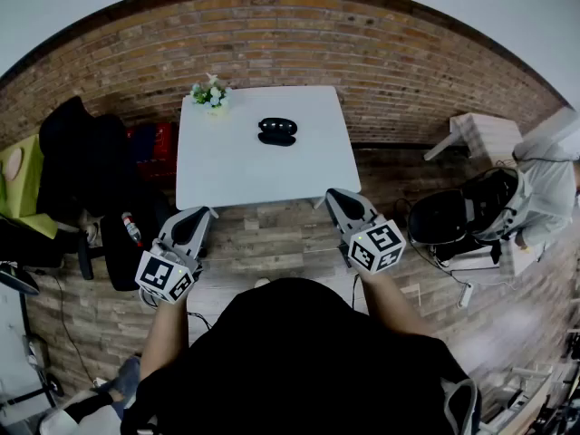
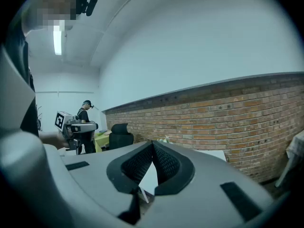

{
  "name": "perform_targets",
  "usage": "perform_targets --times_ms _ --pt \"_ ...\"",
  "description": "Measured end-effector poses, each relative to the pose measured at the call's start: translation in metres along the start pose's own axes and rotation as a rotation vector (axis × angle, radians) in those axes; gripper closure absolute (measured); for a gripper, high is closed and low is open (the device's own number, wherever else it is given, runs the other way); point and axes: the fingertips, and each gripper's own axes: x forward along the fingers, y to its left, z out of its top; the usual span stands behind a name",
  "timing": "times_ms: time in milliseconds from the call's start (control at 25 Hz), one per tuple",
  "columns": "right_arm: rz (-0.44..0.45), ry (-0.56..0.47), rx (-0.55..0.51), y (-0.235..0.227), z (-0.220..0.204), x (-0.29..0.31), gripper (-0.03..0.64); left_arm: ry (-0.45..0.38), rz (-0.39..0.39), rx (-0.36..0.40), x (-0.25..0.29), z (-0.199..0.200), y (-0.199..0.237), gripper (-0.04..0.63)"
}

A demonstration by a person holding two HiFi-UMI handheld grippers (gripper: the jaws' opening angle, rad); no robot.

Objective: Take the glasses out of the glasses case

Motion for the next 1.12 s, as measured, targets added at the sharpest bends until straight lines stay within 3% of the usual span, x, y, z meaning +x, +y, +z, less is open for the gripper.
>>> perform_targets --times_ms 360,600,1120 --pt "-0.009 0.019 0.006 0.014 -0.003 0.026 0.599 0.002 -0.021 0.028 -0.012 0.002 0.029 0.584" --pt "-0.014 0.034 0.022 0.021 -0.011 0.034 0.599 0.008 0.018 0.004 -0.032 -0.003 0.050 0.584" --pt "-0.058 0.015 0.040 -0.019 -0.005 0.060 0.600 0.040 0.045 -0.006 -0.020 -0.008 0.068 0.584"
